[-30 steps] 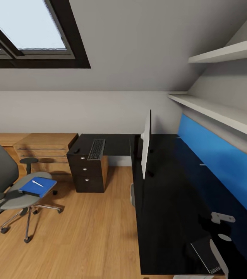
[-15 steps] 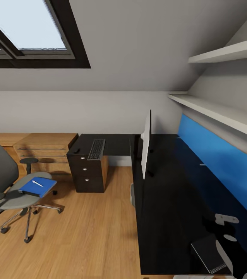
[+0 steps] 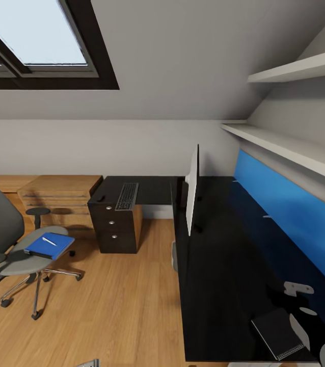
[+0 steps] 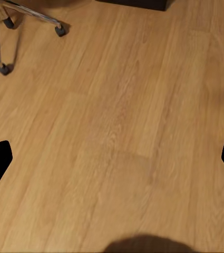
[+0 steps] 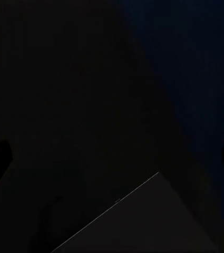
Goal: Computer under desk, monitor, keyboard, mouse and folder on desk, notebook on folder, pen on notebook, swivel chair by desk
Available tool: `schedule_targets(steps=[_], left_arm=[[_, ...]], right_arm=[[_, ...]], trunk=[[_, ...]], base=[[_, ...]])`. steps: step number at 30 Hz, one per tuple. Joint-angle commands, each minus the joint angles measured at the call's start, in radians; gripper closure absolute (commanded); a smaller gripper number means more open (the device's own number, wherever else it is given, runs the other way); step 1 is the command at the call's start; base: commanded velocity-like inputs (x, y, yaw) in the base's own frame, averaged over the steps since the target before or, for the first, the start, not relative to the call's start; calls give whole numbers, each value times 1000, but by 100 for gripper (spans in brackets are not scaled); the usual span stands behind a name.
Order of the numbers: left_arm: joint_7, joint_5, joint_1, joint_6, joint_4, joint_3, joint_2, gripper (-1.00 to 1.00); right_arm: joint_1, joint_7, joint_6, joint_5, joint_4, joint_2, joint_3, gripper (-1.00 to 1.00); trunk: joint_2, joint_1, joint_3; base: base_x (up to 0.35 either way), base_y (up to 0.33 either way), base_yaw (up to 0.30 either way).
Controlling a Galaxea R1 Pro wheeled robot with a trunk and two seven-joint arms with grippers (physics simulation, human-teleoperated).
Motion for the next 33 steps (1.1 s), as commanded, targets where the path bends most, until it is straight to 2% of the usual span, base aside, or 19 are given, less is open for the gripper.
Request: schedule_targets(steps=[1,18,26,33], left_arm=[[6,9,0,2,-5,-2,0,-100],[6,7,0,2,-10,-2,0,-100],[6,7,0,2,-10,-2,0,-100],[6,6,0,2,-10,-2,0,-100]], right_arm=[[-1,0,-4,-8,1,-1,0,-100],[-2,-1,0,-8,2,-12,-3,-100],[-8,-2,30,-8,1,-15,-5,-100],[-10,-3,36,-8,2,-27,-20,-100]], trunk=[[-9,5,-5],[-128,70,-58],[-184,100,-83],[-233,127,-105]], base=[[0,0,0],[0,0,0],[0,0,0],[0,0,0]])
